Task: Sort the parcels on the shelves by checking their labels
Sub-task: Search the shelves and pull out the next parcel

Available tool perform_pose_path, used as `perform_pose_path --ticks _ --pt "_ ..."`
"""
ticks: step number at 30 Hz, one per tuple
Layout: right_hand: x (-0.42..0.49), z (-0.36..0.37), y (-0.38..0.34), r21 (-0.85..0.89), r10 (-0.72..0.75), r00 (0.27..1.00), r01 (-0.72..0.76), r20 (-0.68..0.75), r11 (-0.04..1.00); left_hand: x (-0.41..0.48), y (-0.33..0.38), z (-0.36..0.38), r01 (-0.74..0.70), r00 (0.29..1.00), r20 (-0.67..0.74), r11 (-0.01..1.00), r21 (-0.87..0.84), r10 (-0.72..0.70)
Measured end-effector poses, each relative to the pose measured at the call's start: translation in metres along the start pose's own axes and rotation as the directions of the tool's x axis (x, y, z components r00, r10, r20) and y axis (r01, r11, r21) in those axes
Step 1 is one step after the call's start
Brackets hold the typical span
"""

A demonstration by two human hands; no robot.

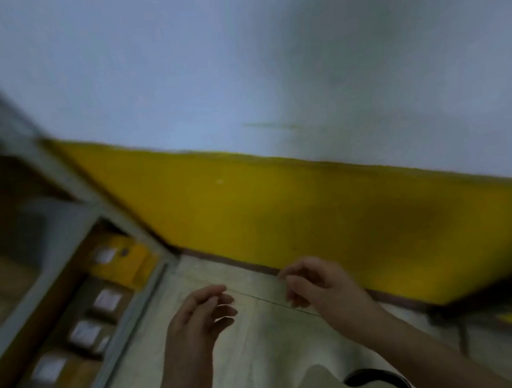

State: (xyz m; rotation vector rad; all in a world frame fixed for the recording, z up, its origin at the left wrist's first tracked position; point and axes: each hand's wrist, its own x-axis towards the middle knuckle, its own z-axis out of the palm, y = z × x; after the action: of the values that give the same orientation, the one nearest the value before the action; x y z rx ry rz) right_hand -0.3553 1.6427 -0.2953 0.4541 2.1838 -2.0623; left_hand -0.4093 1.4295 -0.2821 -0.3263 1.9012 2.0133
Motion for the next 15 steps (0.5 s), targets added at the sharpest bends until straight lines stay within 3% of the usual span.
perform_pose_path --ticks 5,9,15 --pt "0.034 0.173 -0.036 -0.095 -0.05 0.96 0.079 0.276 0.992 -0.032 0.012 -0.16 -0.104 0.962 -0.271 0.974 -0.203 0.046" --pt "0.033 0.305 -0.048 -0.175 -0.002 0.858 0.106 0.513 0.979 -0.054 0.007 -0.278 -0.198 0.878 -0.477 0.933 -0.301 0.033" --pt "0.034 0.418 -0.046 -0.317 0.114 0.724 0.15 0.681 0.937 -0.084 -0.014 -0.387 -0.279 0.763 -0.645 0.884 -0.374 -0.032"
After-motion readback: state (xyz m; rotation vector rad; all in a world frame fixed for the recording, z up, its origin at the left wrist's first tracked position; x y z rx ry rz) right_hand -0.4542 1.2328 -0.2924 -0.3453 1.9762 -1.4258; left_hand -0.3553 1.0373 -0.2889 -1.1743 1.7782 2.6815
